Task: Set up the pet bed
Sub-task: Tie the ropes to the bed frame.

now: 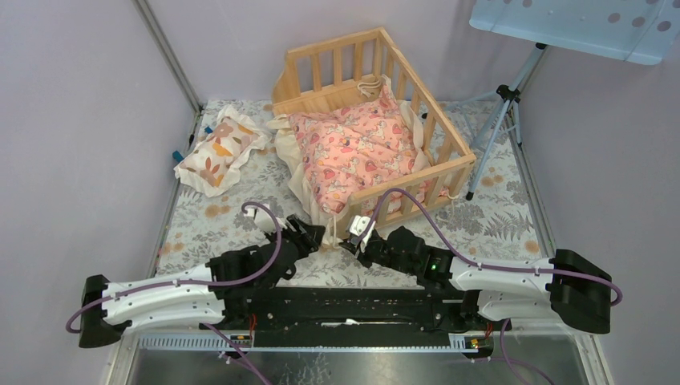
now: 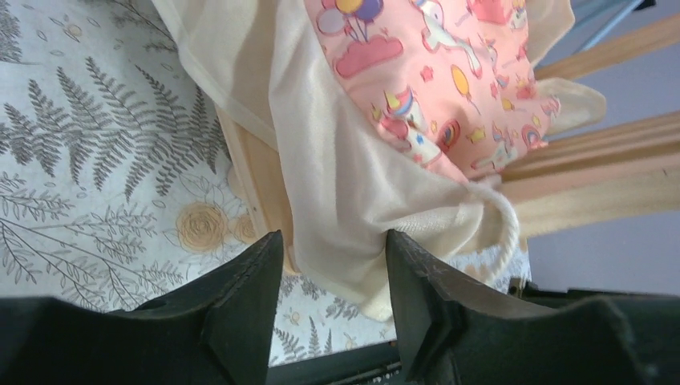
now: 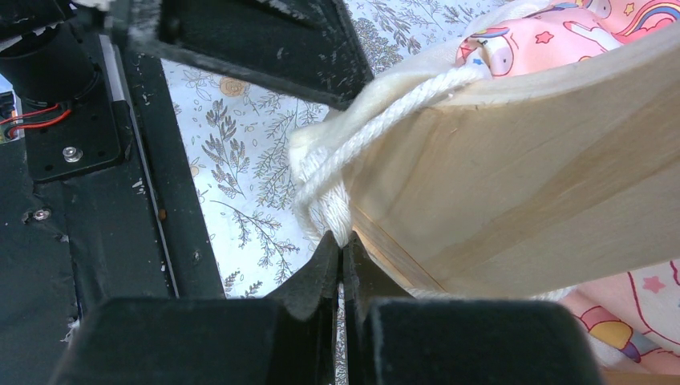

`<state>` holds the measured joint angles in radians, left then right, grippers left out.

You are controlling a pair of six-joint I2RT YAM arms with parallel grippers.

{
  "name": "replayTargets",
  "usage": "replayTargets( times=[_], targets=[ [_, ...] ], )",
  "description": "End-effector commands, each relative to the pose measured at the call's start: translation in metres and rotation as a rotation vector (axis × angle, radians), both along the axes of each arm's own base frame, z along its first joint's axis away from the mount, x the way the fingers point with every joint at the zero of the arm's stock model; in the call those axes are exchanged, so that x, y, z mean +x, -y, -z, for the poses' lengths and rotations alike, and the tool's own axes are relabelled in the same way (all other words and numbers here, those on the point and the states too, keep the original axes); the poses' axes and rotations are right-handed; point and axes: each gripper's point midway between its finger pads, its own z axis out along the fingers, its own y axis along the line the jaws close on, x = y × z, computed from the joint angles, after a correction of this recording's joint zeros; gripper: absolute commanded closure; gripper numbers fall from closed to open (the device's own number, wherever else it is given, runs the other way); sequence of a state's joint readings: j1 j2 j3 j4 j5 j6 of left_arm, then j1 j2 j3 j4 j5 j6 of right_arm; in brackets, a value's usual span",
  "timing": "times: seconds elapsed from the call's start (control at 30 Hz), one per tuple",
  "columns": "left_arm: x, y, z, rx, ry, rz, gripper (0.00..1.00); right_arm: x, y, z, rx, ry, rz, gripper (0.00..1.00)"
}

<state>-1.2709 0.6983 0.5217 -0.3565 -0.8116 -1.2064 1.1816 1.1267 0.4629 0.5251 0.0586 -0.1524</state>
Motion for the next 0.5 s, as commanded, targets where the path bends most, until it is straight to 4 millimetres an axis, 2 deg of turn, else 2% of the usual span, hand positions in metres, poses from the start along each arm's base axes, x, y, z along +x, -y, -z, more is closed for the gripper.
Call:
replayTargets(
  times=[0.0, 0.3, 0.47],
  targets=[
    [0.013, 0.002, -0.008, -0.080, -0.004, -0.036, 0.51, 0.004, -0.008, -0.029, 0.080, 0.024, -0.001, 1.00],
    [0.022, 0.010, -0.008, -0.120, -0.001, -0.020, 0.84, 0.005, -0.006, -0.027, 0.080, 0.024, 0.006, 1.00],
    [0.027, 0.013, 0.000, -0.105, -0.007, -0.011, 0.90, 0.004, -0.006, -0.027, 0.081, 0.022, 0.007, 1.00]
  ],
)
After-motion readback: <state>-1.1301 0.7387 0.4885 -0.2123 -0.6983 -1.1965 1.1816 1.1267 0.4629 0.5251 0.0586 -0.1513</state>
